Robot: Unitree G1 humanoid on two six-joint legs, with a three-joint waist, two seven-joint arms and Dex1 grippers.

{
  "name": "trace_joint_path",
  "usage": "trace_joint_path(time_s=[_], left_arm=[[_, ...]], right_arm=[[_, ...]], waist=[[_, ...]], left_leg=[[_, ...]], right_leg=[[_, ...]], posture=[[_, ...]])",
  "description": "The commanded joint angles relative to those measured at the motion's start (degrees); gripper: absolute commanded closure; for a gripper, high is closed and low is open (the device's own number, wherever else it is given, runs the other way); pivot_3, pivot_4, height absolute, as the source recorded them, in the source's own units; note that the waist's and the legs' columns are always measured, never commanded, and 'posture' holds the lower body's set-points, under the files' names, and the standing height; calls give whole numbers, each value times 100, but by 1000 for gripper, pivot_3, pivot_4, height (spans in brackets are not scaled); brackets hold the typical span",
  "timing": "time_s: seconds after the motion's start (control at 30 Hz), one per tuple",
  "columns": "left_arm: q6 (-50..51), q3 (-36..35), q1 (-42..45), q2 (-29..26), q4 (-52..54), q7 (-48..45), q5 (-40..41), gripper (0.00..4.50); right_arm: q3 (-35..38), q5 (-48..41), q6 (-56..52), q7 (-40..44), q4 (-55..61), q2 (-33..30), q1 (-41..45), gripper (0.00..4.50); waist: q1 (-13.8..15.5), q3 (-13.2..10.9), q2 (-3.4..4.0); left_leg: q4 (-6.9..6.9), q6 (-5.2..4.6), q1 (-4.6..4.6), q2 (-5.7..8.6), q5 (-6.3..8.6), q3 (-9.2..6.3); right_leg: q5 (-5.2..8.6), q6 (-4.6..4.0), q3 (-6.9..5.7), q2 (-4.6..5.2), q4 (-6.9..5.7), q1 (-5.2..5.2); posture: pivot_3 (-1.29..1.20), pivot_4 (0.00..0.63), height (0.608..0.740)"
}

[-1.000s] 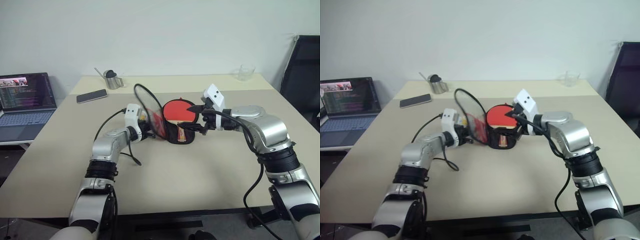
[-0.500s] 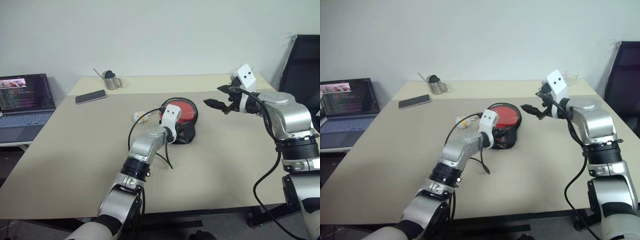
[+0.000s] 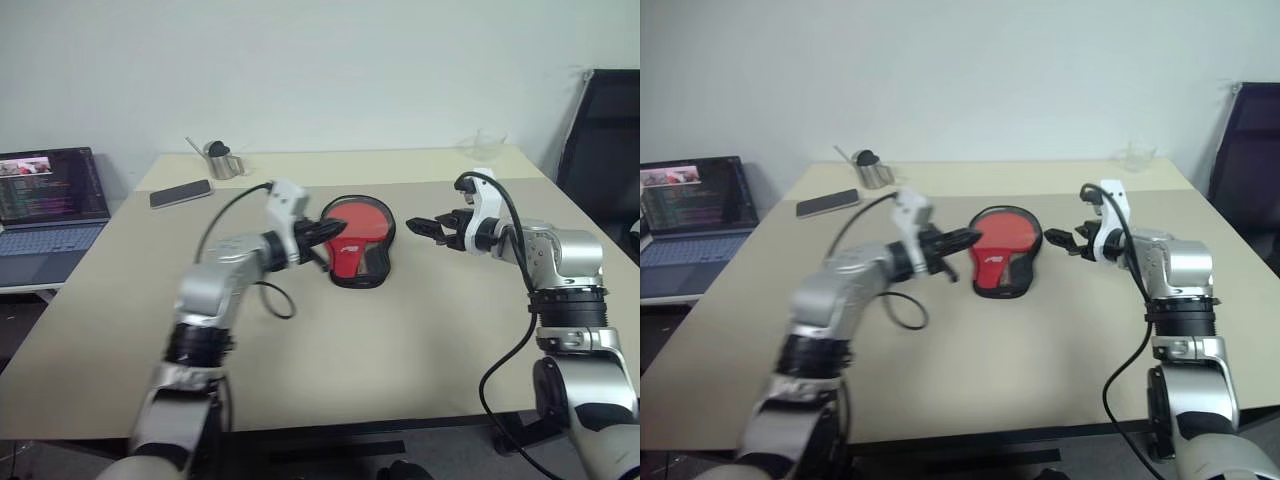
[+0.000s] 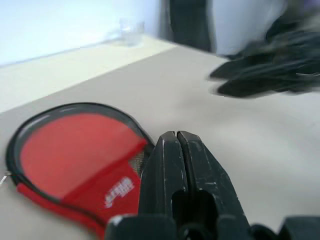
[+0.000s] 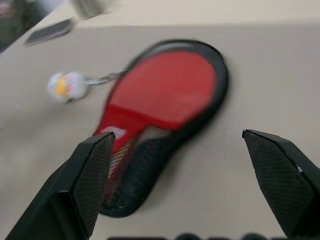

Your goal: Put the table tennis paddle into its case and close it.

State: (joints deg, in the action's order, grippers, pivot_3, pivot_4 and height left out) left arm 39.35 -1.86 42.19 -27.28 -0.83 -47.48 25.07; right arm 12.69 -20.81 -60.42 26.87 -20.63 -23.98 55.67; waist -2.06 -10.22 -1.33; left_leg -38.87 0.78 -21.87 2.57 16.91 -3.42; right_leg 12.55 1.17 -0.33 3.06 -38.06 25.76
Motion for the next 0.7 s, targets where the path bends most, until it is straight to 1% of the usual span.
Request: trace_joint_path(time_s=[0.03, 0.1, 0.13, 0.23, 0.4, 0.43, 0.53, 0.7], left_arm=[[504, -528, -178, -640, 489, -447, 567, 4091], [584, -538, -432, -985, 596, -547, 563, 3536], [609, -530, -555, -1097, 676, -559, 559, 3169], [766, -650, -814, -1225, 929, -486, 687, 2121], [1019, -884, -1215, -1311, 1377, -332, 975, 318], [1061, -907, -1292, -1339, 1456, -308, 1013, 27], [1116, -949, -1462, -1447, 1621, -219, 1050, 27], [894, -920, -1705, -1683, 1704, -79, 833, 27]], right_arm=[[983, -609, -498, -470, -498, 369, 329, 0], [1404, -898, -745, -572, -857, 551, 444, 0], [1655, -1005, -860, -745, -1107, 620, 525, 0], [2097, -1227, -1023, -1090, -1565, 731, 680, 0], [2392, -1328, -987, -1578, -2008, 859, 749, 0], [2422, -1353, -993, -1628, -2066, 877, 750, 0], [2326, -1364, -1029, -1646, -2107, 906, 713, 0], [2349, -1384, -952, -1678, -2327, 969, 682, 0]], waist=[[23, 0, 0], [22, 0, 0], [22, 1, 1], [44, 0, 1], [39, 1, 0], [33, 0, 0], [15, 0, 0], [9, 0, 0]], left_leg=[[-1, 0, -1, 0, 0, -3], [-3, -4, -1, 0, 2, -5], [-4, -15, 2, 1, 8, -4], [-3, -17, 2, 1, 9, -8], [-4, -18, -2, 2, 10, -16], [-4, -18, -1, 2, 10, -15], [-3, -21, 2, 1, 11, -13], [-2, -24, 10, 0, 12, -9]], right_leg=[[0, 0, -3, -1, 1, 0], [-1, 0, -7, -1, 3, -3], [-1, 0, -6, -1, 1, -5], [-1, 0, -9, -1, 5, -10], [-1, 0, -15, 0, 10, -13], [-1, 0, -13, 0, 9, -13], [-1, -1, -12, 0, 6, -14], [-1, -1, -11, -3, 4, -19]], posture=[[0, 150, 740], [0, 150, 740], [0, 150, 740], [0, 150, 740], [0, 150, 740], [0, 150, 740], [0, 150, 740], [0, 150, 740]])
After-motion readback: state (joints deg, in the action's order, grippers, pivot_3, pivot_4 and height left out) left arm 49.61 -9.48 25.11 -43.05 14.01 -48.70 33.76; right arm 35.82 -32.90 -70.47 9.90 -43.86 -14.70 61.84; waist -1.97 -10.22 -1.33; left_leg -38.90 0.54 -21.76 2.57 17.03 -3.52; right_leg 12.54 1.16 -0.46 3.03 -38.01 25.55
